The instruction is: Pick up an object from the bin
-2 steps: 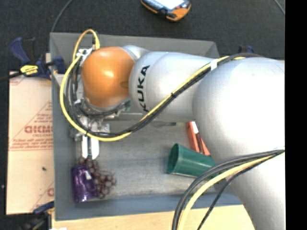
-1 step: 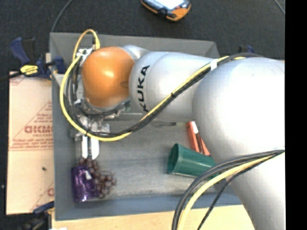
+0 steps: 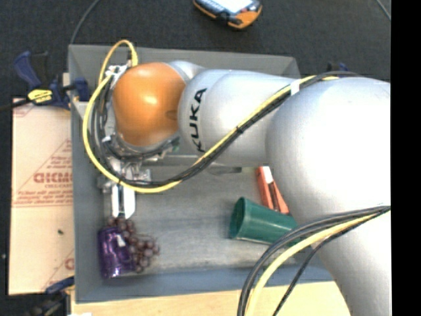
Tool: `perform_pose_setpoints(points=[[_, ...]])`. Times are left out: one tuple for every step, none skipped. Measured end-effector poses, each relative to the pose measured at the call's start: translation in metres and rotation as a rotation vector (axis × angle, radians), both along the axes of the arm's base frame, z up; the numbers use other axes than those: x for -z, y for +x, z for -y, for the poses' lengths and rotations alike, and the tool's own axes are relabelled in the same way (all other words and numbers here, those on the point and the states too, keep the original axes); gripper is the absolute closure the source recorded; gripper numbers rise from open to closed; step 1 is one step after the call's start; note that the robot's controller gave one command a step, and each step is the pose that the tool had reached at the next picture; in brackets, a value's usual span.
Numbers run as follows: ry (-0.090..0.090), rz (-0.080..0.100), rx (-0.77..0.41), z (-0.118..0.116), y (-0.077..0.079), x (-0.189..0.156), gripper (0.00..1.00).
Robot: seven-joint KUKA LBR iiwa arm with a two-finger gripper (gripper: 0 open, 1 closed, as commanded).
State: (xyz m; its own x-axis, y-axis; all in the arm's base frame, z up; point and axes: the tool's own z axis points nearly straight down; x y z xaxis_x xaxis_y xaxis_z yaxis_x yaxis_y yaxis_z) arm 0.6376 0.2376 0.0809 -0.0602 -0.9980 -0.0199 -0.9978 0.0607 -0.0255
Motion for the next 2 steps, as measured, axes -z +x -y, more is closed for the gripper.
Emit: perform_pose_setpoints(points=[[-0.005, -0.011, -0.001, 0.001, -0.003, -0.028, 1.0], [-0.002, -0.004, 0.003, 0.001, -0.001, -0.064, 1.0]])
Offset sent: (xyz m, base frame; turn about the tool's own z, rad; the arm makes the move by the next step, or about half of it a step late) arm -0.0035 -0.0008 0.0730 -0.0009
